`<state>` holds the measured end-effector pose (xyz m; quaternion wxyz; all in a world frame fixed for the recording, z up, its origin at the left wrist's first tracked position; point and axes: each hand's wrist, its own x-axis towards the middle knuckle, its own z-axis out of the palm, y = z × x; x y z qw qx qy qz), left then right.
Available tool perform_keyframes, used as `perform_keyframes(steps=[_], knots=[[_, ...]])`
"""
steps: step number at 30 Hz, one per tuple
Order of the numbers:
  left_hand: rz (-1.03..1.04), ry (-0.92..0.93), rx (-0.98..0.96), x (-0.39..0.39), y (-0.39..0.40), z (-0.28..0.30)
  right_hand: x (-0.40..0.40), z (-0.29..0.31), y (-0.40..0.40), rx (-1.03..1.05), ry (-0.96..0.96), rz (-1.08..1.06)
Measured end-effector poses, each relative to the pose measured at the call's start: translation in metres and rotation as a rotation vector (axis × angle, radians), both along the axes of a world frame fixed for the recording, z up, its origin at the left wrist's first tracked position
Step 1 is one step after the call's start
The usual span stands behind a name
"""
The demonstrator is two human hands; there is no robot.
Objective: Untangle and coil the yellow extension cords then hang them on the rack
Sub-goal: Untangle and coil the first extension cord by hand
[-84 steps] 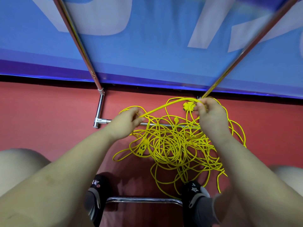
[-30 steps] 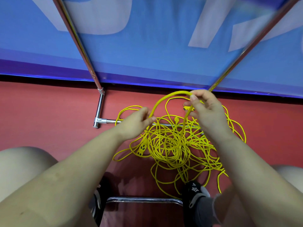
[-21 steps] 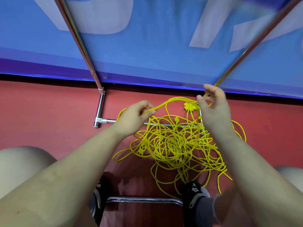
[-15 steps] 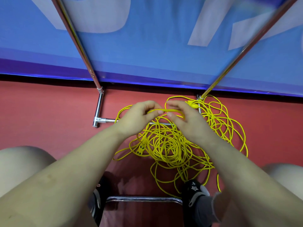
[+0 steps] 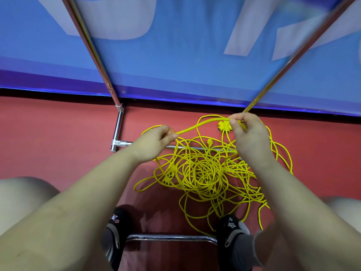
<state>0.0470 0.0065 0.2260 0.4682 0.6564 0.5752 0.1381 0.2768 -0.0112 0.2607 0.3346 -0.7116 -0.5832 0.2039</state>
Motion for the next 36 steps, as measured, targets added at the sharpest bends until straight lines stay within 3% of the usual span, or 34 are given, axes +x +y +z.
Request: perform_keyframes(steps=[5, 10, 13, 17, 21, 25, 28, 32, 34, 36], knots=[[0.054, -0.085, 0.191, 0.004, 0.002, 0.003, 0.002, -0.006, 0.001, -0.107, 0.008, -0.004], [-0.085, -0.152, 0.252, 0.023, -0.001, 0.02, -0.02, -0.008, -0.008, -0.182, 0.14, 0.344], [-0.086, -0.172, 0.241, 0.027, -0.004, 0.027, -0.029, -0.009, -0.011, -0.249, 0.242, 0.378], [-0.122, -0.018, 0.112, 0.016, -0.003, 0.013, -0.026, -0.004, -0.008, -0.152, 0.154, 0.291], [-0.067, 0.132, -0.07, -0.006, -0.005, -0.01, -0.006, 0.003, 0.002, -0.018, 0.158, 0.002], [0.062, -0.023, -0.047, -0.007, -0.002, -0.006, 0.023, -0.004, 0.013, -0.139, 0.098, -0.177], [0.068, -0.138, 0.056, 0.002, 0.001, 0.007, 0.016, -0.009, 0.005, -0.226, 0.045, -0.081], [0.022, -0.239, 0.145, 0.017, 0.001, 0.021, -0.005, -0.005, -0.005, -0.163, 0.114, 0.19], [0.015, -0.271, 0.167, 0.02, 0.003, 0.026, -0.009, -0.004, -0.006, -0.125, 0.165, 0.22], [-0.015, -0.257, 0.19, 0.02, 0.004, 0.028, -0.013, -0.001, -0.007, -0.036, 0.092, 0.265]])
